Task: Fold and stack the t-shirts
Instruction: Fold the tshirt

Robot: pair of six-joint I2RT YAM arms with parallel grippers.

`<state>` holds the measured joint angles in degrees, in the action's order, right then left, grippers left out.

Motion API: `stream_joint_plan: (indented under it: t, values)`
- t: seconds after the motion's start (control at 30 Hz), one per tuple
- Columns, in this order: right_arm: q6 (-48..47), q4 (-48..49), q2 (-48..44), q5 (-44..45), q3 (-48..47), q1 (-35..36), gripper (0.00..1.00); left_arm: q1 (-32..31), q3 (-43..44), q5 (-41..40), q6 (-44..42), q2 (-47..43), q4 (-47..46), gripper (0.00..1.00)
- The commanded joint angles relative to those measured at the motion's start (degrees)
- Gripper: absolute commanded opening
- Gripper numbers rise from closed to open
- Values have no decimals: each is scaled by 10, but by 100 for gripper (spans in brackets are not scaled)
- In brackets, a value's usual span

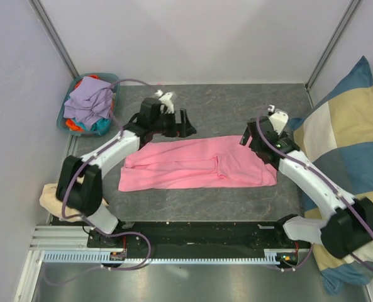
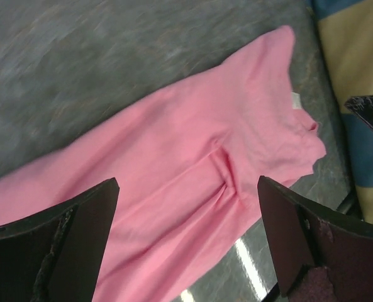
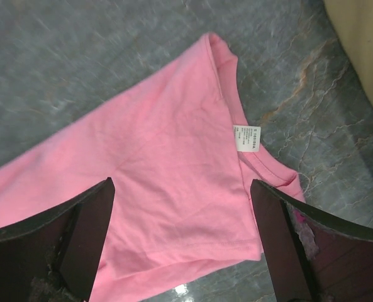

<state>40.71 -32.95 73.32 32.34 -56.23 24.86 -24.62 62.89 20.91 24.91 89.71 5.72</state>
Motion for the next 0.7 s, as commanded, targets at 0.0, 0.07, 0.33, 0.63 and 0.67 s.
stream_joint_plan:
  t: [0.0,0.07,0.33,0.63,0.67]
  values:
    - [18,-41,-100,-15,17,-2,98,-46,171,78,-165,117,-6,100]
    - [17,-46,-144,-34,29,-3,98,-59,248,119,-208,214,34,100]
    - [-4,-78,-232,-71,27,-2,98,-96,490,126,-331,410,155,100]
    - [-13,-89,-245,-89,31,-3,98,-118,564,102,-366,503,180,100]
    - [-12,-90,-246,-91,34,-2,98,-120,569,101,-369,508,184,100]
